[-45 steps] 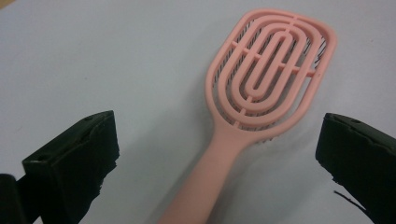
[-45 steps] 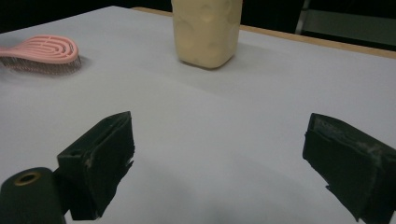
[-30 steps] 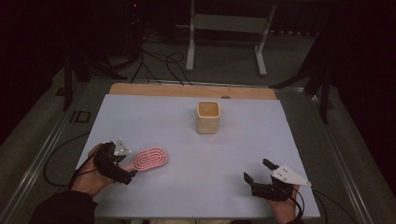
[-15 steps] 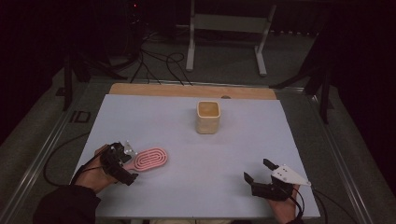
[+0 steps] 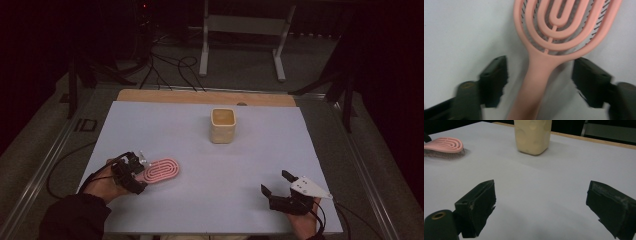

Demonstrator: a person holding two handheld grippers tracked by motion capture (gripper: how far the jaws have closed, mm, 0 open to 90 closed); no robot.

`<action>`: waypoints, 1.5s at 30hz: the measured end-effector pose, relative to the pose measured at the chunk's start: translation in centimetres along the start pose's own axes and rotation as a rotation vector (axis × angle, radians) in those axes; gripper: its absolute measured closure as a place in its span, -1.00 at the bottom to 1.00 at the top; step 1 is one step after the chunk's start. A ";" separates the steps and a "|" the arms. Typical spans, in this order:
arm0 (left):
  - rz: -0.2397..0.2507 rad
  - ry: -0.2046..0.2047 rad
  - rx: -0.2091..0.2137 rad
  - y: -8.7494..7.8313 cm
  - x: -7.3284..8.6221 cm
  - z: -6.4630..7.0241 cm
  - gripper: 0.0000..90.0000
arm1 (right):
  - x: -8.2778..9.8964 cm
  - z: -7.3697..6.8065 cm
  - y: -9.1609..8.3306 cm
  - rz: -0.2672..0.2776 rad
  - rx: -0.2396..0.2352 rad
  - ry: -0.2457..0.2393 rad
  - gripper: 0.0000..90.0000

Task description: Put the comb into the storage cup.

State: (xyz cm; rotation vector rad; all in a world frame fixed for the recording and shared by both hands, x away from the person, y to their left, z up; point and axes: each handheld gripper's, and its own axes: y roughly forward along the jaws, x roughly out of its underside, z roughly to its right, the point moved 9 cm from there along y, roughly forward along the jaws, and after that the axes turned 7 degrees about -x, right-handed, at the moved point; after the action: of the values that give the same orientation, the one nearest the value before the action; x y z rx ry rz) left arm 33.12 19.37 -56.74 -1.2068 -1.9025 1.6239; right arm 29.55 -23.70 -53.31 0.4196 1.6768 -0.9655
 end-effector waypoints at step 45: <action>-0.065 -0.093 0.110 0.2 -1.0 0.4 0.56 | 0.2 0.0 0.2 -0.011 -0.005 -0.004 -0.80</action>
State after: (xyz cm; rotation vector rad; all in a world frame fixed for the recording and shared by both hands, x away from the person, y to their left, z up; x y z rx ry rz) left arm 33.47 18.27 -56.82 -1.0313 -1.8607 1.7529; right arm 29.61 -23.60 -53.53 0.4059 1.6792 -0.9694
